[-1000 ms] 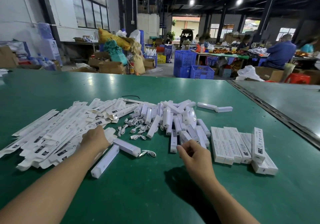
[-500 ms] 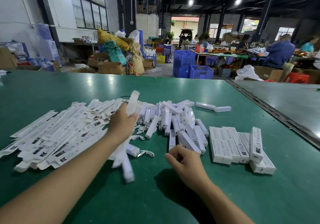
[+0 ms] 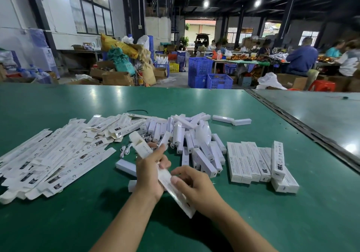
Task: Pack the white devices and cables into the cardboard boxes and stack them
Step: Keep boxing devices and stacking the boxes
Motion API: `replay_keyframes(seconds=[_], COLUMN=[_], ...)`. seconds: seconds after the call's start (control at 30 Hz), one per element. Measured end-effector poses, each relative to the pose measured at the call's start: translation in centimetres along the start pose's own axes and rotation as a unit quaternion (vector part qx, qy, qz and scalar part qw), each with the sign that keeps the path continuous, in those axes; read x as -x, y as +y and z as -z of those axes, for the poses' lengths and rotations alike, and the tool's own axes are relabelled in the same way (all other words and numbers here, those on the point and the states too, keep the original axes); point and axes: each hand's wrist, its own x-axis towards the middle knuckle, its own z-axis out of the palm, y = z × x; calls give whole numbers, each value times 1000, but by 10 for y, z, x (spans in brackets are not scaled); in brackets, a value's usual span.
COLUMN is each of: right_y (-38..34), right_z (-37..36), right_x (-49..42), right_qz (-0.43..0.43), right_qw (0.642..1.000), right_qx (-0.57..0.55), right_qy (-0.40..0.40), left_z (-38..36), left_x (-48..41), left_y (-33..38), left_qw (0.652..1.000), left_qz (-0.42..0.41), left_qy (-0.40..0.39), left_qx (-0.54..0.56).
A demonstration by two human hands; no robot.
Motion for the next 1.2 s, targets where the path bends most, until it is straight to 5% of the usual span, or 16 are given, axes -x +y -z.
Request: replay_keyframes(seconds=[0.13, 0.23, 0.3, 0.7, 0.9, 1.07, 1.2], right_y=[-3, -10, -12, -7, -3, -1, -5], right_z=[2, 3, 7, 7, 11, 15, 17], right_x=[-1, 0, 0, -2, -8, -14, -13], right_qz=[-71, -180, -216, -131, -126, -125, -86], right_qw=[988, 912, 883, 919, 943, 897, 885], right_qx=[-116, -337, -378, -326, -304, -423, -458], right_qy=[-72, -146, -178, -179, -39, 9, -1], left_z=[7, 12, 16, 25, 24, 25, 23], left_x=[-2, -2, -2, 4, 8, 17, 23], left_y=[-5, -2, -3, -2, -12, -25, -28], left_qw=[996, 994, 995, 988, 996, 929, 883], left_qz=[32, 35, 39, 66, -4, -122, -155], left_qy=[-35, -70, -84, -117, -45, -116, -160], left_qx=[79, 71, 26, 79, -83, -329, -412])
